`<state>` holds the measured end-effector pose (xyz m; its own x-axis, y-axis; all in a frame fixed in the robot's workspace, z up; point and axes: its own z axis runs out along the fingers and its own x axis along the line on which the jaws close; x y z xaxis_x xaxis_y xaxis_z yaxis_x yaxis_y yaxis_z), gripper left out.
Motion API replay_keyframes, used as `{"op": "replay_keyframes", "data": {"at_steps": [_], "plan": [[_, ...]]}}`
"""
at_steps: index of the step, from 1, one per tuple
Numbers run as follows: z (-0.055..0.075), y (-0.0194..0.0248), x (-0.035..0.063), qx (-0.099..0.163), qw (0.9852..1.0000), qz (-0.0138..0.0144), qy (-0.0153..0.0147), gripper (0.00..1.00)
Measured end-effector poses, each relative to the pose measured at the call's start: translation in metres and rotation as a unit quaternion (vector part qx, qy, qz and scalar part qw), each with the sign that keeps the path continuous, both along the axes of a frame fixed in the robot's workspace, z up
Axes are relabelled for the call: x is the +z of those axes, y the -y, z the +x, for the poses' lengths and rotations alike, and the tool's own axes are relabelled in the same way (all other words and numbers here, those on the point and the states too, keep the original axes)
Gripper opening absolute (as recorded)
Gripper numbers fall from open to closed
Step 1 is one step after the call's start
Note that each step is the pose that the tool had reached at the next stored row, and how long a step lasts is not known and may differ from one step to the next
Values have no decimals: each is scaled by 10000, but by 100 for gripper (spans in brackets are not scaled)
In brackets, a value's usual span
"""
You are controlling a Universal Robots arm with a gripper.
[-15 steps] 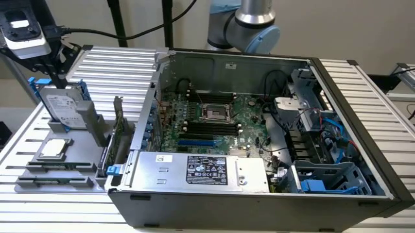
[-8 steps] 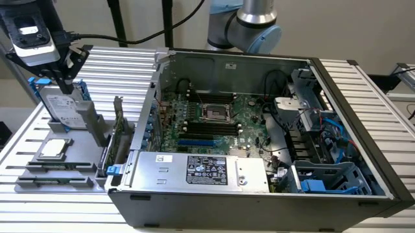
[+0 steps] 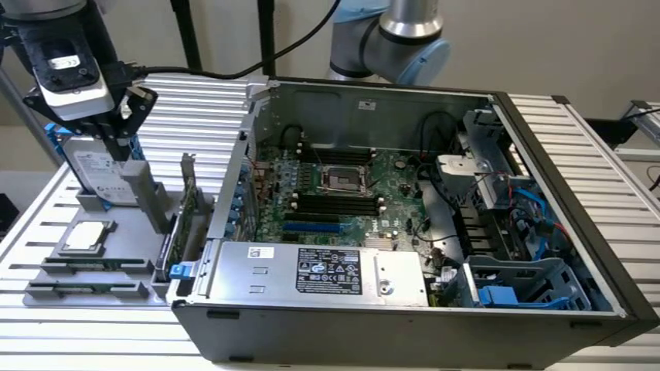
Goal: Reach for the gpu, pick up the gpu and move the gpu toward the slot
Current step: 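Reach for the gpu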
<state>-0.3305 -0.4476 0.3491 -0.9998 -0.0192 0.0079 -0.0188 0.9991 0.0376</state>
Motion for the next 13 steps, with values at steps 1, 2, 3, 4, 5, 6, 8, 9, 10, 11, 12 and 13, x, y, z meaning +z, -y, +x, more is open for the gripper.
{"op": "replay_keyframes", "data": {"at_steps": [1, 2, 3, 4, 5, 6, 8, 9, 10, 11, 12, 13], "plan": [[17, 16, -12, 0, 10000, -1, 8, 11], [36, 31, -24, 0, 10000, -3, 17, 11], [54, 45, -36, 0, 10000, -5, 25, 11], [74, 58, -48, 0, 10000, -7, 33, 11], [97, 71, -62, 0, 10000, -9, 42, 11], [121, 84, -75, -1, 10000, -11, 50, 11], [172, 106, -102, 0, 10000, -14, 65, 11], [199, 117, -116, 0, 10000, -16, 72, 11], [235, 133, -135, 0, 10000, -19, 82, 11], [260, 144, -148, -1, 10000, -21, 90, 11], [285, 155, -160, 0, 10000, -24, 96, 11], [309, 166, -174, -1, 9999, -25, 105, 11]]}}
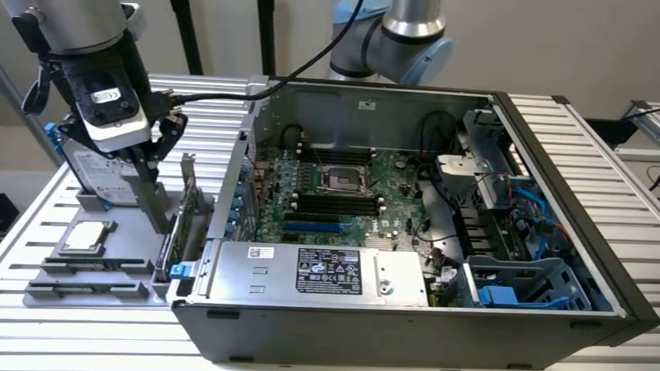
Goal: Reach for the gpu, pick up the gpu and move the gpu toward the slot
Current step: 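Reach for the gpu, then pick up the gpu and move the gpu toward the slot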
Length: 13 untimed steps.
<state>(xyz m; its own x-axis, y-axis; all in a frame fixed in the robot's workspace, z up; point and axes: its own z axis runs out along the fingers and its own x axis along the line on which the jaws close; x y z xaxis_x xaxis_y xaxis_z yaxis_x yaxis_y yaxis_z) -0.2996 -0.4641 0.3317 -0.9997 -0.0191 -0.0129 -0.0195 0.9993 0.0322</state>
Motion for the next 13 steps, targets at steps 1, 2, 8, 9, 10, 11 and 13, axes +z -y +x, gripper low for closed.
{"op": "replay_keyframes", "data": {"at_steps": [1, 2, 8, 9, 10, 11, 13], "plan": [[23, 11, -14, 0, 10000, -2, 8, 11], [44, 22, -27, 0, 10000, -4, 16, 11], [114, 57, -63, -2, 10000, -7, 21, 11], [113, 57, -63, -2, 10000, -7, 21, 11], [113, 57, -63, -2, 10000, -7, 21, 11], [114, 57, -63, -2, 10000, -7, 21, 11], [114, 57, -63, -2, 10000, -7, 21, 11]]}}
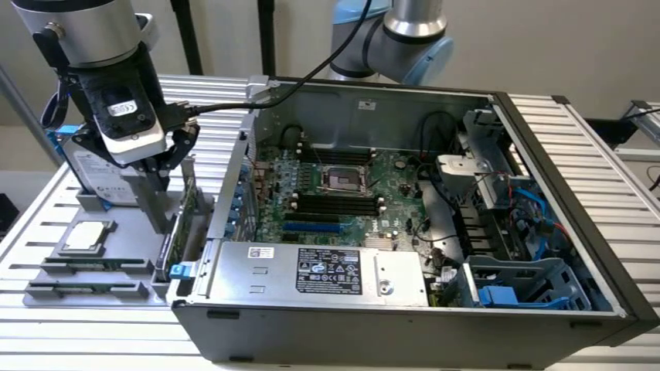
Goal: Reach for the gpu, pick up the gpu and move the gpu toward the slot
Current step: 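Pick up the gpu and move the gpu toward the slot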
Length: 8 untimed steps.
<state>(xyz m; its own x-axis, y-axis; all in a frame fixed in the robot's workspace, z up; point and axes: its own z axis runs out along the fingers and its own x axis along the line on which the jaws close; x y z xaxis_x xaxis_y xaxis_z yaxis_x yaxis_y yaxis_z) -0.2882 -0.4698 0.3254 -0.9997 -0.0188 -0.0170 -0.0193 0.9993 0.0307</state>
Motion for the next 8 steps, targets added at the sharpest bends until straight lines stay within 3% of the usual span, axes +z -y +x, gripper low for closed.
{"op": "replay_keyframes", "data": {"at_steps": [8], "plan": [[0, 0, 0, 0, 10000, 0, 0, 11]]}}
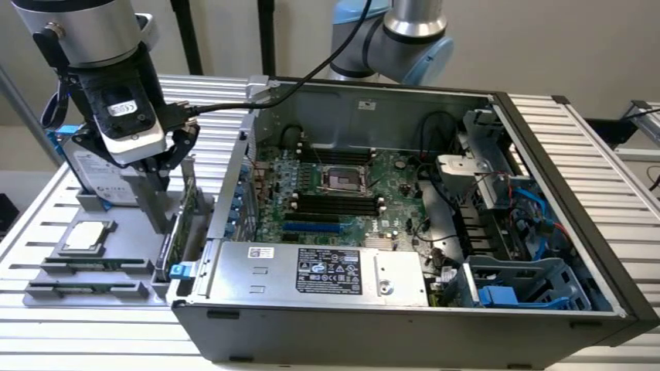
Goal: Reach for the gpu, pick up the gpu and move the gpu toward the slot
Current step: 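Pick up the gpu and move the gpu toward the slot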
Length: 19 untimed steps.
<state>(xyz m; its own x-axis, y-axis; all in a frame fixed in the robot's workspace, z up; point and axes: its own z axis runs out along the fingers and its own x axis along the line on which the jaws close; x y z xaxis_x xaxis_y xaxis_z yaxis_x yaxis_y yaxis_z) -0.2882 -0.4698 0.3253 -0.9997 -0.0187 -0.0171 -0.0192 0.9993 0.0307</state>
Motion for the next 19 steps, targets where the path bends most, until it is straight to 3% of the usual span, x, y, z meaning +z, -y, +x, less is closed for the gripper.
{"op": "replay_keyframes", "data": {"at_steps": [2, 8, 11, 12, 19], "plan": [[0, 0, 0, 0, 10000, 0, 0, 12], [0, 0, 0, 0, 10000, 0, 0, 42], [0, 0, -3, 0, 10000, -1, -1, 47], [0, 0, -5, 0, 10000, 0, 0, 54], [-1, 0, -80, 0, 10000, 0, -7, 54]]}}
